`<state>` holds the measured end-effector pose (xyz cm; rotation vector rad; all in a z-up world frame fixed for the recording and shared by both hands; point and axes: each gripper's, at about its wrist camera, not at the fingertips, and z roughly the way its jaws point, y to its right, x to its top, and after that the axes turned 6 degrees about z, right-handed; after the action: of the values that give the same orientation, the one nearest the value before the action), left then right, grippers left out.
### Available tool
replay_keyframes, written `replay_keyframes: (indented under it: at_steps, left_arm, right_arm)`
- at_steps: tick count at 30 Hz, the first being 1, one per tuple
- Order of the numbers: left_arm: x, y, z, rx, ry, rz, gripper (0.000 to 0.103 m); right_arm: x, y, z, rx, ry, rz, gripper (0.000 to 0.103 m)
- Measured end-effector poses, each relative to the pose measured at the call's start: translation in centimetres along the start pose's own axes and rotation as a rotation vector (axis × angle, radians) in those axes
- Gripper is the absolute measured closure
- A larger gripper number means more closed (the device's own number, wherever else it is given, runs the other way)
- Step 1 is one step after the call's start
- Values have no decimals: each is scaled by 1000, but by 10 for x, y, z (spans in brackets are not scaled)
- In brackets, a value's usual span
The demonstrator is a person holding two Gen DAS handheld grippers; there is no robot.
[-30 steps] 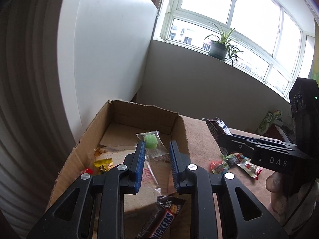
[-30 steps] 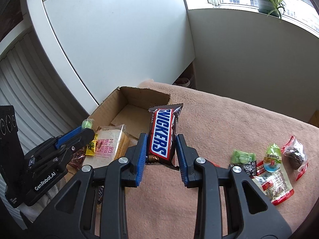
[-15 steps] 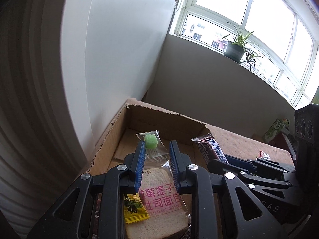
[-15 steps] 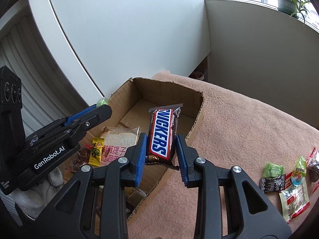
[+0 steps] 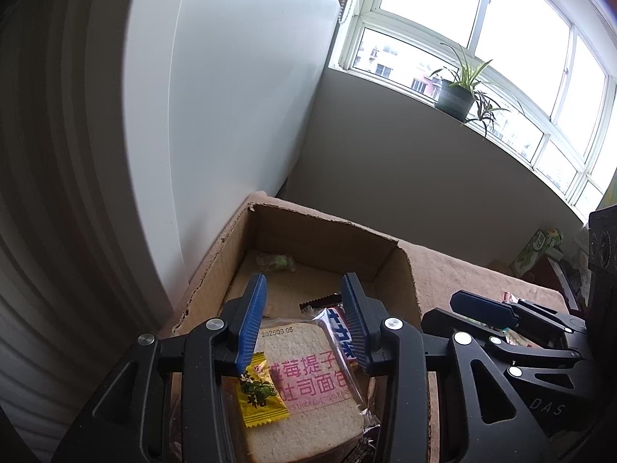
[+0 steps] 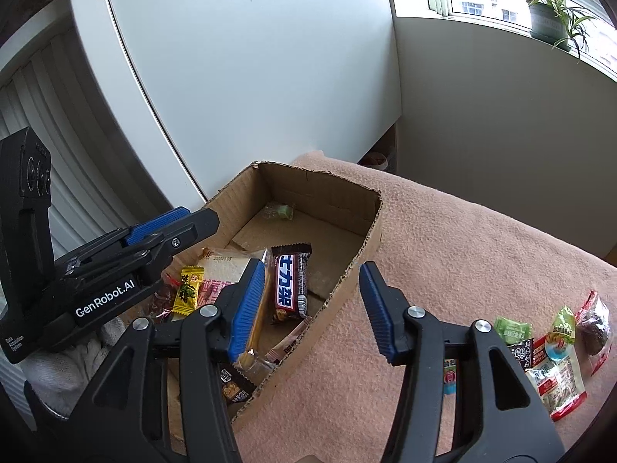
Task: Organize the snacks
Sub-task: 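Grasp the dark candy bag with the right tool while the left tool grasps the candy cup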
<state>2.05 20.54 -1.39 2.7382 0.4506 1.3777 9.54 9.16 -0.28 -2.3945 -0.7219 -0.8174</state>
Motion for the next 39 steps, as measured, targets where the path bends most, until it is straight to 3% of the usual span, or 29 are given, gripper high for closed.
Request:
replay_keyframes:
  at_steps: [6,16,30,39]
  left_arm:
    - [1,17,-11,-26,30,15,64]
    - [-3,81,-15,-121,36,109,64]
    - [-28,150,19,-215,-91,199,64]
    - [-54,166,37,-191,-166,273,64]
  right_arm:
    - [-6,29,-28,-59,35,21,49]
    - [-21,126,-75,-121,74,178,49]
    - [-70,223,-105,-156,37,302,49]
    - [-69,264,-102,-221,26,345,49]
